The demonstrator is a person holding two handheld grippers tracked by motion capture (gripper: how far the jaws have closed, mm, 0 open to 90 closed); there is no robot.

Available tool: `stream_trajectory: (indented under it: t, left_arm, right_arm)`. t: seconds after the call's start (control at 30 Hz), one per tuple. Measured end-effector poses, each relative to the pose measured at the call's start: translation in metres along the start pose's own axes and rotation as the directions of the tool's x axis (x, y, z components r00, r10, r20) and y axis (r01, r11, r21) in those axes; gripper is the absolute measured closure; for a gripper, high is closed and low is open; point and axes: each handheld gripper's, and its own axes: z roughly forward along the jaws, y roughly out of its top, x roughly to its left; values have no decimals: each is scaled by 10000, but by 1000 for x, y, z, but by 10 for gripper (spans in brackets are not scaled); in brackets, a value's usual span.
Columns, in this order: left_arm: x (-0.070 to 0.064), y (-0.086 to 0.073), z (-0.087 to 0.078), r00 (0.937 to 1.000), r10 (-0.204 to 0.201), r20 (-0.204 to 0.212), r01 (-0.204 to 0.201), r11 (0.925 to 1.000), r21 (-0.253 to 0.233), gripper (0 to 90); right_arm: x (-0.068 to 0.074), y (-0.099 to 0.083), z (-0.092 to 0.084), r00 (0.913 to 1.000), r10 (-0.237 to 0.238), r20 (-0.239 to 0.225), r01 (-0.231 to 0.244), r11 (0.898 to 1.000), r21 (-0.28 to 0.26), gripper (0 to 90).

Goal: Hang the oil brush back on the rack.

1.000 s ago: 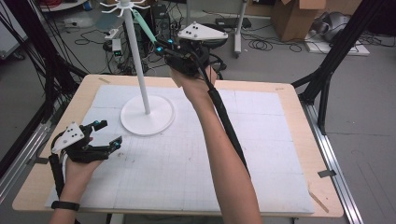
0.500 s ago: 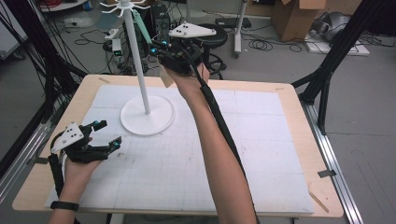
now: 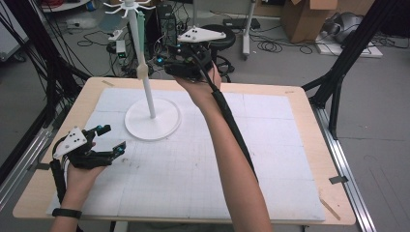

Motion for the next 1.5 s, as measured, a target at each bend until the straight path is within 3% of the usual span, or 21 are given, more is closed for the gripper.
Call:
stream_trajectory:
  t: [0.23, 0.4, 0.83, 0.9, 1.2, 1.5]
  left_arm:
    - [-2, -1, 3, 9999, 110, 63, -112, 9997, 222, 146]
    - [-2, -1, 4, 9998, 180, -9, -179, 9994, 309, 146]
    - [1, -3, 4, 9997, 156, -202, -147, 9989, 434, 146]
    - [2, -2, 3, 9996, 156, -222, -147, 9991, 400, 145]
    - [6, -5, 6, 9990, 213, -403, -193, 9986, 494, 146]
    - [6, -5, 5, 9985, 265, -473, -237, 9980, 589, 146]
  right_arm:
    - [-11, -19, -41, 9977, -510, -454, 527, 9979, 384, 332]
    - [-19, -43, -76, 9974, -486, -525, 509, 9978, 418, 285]
    - [-33, -118, -160, 9994, -74, -336, 98, 9974, 716, 175]
    - [-36, -133, -172, 9994, 179, -299, -158, 9975, 692, 169]
    - [-46, -192, -207, 9965, 833, 52, -834, 9938, 737, 156]
    - [-50, -236, -229, 9930, 1060, 523, -1108, 9889, 991, 156]
